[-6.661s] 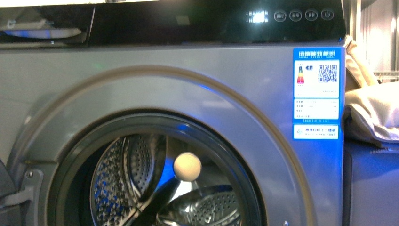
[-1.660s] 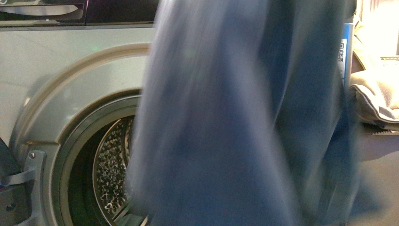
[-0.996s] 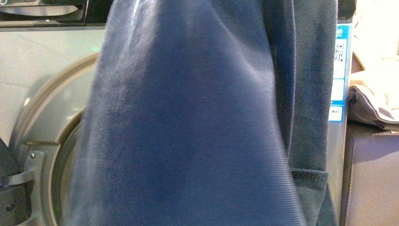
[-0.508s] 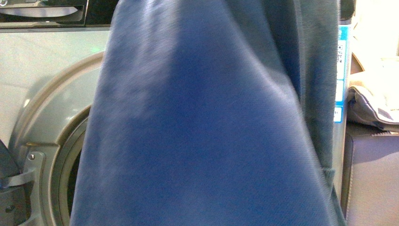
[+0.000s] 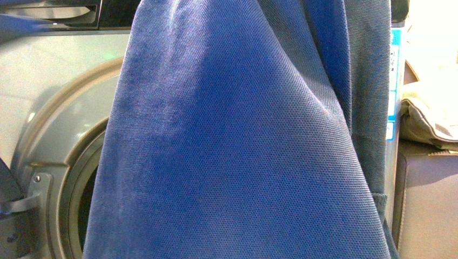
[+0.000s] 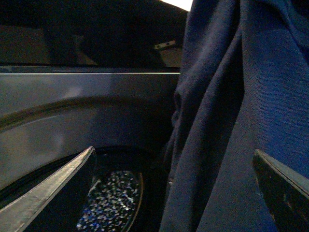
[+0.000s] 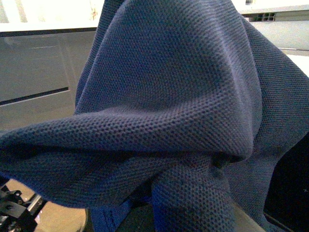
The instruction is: Put clothes into washing machine
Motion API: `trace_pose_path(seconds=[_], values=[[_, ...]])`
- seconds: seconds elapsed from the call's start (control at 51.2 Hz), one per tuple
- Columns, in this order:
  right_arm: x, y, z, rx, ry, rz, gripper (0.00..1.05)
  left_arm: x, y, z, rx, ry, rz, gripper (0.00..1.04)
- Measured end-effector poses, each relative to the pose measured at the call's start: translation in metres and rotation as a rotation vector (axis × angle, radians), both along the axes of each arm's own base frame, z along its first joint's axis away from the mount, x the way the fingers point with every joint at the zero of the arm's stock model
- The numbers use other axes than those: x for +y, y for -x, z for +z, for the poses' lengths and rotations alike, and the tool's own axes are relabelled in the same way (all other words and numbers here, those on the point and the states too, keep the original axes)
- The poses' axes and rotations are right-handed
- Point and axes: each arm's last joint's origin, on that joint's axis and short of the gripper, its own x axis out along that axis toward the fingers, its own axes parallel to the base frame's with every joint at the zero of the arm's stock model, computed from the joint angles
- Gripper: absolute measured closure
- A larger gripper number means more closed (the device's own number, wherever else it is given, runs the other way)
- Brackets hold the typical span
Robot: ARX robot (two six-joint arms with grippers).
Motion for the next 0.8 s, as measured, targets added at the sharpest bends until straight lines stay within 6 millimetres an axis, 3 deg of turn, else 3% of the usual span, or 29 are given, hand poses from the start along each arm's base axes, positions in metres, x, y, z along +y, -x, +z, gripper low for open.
trace_pose_path(seconds=[0.195,0.41,0.801], values=[[0.0,0.0,0.0,0.0,0.0,0.0,0.94,-0.02,-0.024,0.0,-0.002,-0.037,-0.143,0.07],[0.0,0.0,0.0,0.0,0.0,0.0,0.94,-0.038,-0.039,-0.016,-0.02,-0.096,-0.356,0.07],[0.0,0.0,0.0,0.0,0.0,0.0,0.94,-0.081,-0.07,-0.013,0.005,-0.052,-0.335,0.07]])
